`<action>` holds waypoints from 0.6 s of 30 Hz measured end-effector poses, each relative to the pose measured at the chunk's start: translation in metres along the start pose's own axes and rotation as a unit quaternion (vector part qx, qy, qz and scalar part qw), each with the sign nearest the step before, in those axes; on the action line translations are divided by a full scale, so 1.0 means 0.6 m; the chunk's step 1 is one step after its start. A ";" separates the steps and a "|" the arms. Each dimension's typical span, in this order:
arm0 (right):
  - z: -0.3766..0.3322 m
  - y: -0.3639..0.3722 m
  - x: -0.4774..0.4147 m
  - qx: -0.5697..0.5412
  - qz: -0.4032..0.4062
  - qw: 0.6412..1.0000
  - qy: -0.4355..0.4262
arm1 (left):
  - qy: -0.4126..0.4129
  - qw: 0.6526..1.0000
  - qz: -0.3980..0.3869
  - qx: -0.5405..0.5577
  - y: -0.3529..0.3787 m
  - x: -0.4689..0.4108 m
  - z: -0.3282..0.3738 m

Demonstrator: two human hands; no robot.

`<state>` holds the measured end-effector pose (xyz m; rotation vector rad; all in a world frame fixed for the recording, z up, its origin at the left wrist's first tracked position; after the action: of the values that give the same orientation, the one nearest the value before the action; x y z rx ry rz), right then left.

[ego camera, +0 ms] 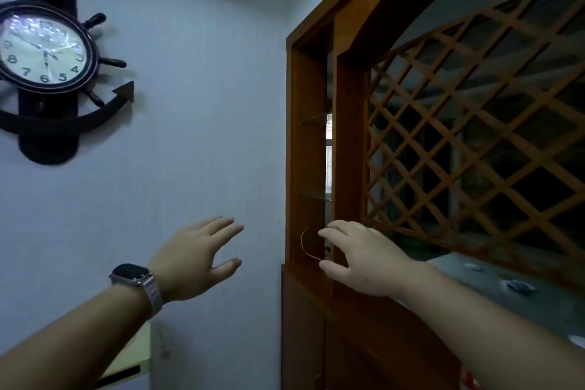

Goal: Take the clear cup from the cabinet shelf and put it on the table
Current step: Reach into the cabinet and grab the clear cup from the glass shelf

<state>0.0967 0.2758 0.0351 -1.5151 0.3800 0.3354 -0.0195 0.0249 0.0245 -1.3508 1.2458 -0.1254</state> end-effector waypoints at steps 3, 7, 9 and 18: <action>-0.011 0.028 -0.040 0.008 0.004 1.000 0.009 | 0.011 1.000 0.009 0.006 0.033 -0.009 -0.040; -0.041 0.074 -0.118 0.017 -0.002 0.999 0.031 | 0.019 1.000 0.016 0.005 0.083 -0.020 -0.116; -0.064 0.094 -0.162 0.021 -0.001 0.999 0.039 | 0.024 0.999 0.019 0.010 0.105 -0.024 -0.164; -0.153 0.164 -0.314 0.028 -0.008 0.998 0.061 | 0.010 0.998 0.038 0.040 0.187 -0.048 -0.354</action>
<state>-0.1190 0.1910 0.0285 -1.4872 0.4699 0.2200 -0.2463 -0.0578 0.0112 -1.2352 1.2936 -0.1348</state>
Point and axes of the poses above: each hand's wrist, its own x-axis away from the middle knuckle, its own y-axis out of the palm, z = x × y, the point moved 4 cm from there along -x, towards the middle knuckle, and after that the axes turned 6 degrees about y, right-handed, at the moved point
